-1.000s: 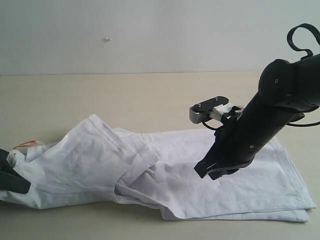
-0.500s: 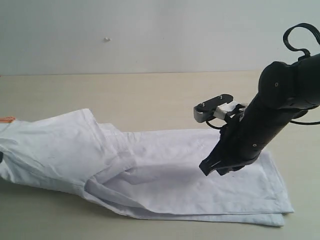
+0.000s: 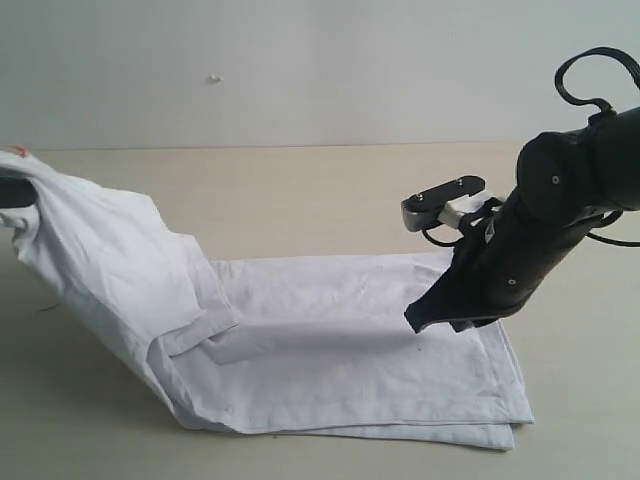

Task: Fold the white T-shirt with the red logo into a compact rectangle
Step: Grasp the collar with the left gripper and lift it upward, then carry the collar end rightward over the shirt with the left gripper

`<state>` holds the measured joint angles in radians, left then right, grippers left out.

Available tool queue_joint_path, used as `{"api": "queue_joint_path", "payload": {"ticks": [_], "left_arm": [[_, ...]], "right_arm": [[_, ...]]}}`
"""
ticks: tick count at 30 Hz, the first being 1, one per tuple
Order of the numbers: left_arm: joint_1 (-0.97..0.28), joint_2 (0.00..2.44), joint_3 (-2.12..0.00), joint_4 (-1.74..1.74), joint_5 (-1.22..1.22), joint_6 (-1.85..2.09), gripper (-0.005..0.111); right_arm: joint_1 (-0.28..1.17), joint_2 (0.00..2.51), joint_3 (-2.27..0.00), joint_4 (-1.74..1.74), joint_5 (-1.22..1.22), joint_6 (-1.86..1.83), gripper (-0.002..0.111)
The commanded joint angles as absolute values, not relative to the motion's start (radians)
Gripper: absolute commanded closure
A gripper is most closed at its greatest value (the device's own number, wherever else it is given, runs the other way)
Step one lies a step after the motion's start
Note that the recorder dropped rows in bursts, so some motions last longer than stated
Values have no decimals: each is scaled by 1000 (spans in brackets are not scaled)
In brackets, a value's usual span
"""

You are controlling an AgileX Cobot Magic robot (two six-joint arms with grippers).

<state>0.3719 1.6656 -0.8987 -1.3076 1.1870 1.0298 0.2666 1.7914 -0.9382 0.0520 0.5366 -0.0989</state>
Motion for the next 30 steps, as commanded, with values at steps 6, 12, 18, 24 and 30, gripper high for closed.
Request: {"api": "queue_joint_path", "payload": {"ticks": [6,12,18,24,30], "left_arm": [[48,1646,-925,-1398,1212,1069,106],[-175,1652,-925,-1454,1013,1072,106],[-383,1665,-937,-1508,729,1104,106],[-533,1791,-1023,-1602,681,1105,106],[-670,1941,-1153,-1642,712,1105,67]], "right_arm": [[267,1693,-936,-343,505,308,108],[267,1613,-936,-377,517,326,108],[267,1567,-936,-373,531,326,108],[267,1541,-936,-367,533,326,108],[267,1540,-936,-346,535,326,108]]}}
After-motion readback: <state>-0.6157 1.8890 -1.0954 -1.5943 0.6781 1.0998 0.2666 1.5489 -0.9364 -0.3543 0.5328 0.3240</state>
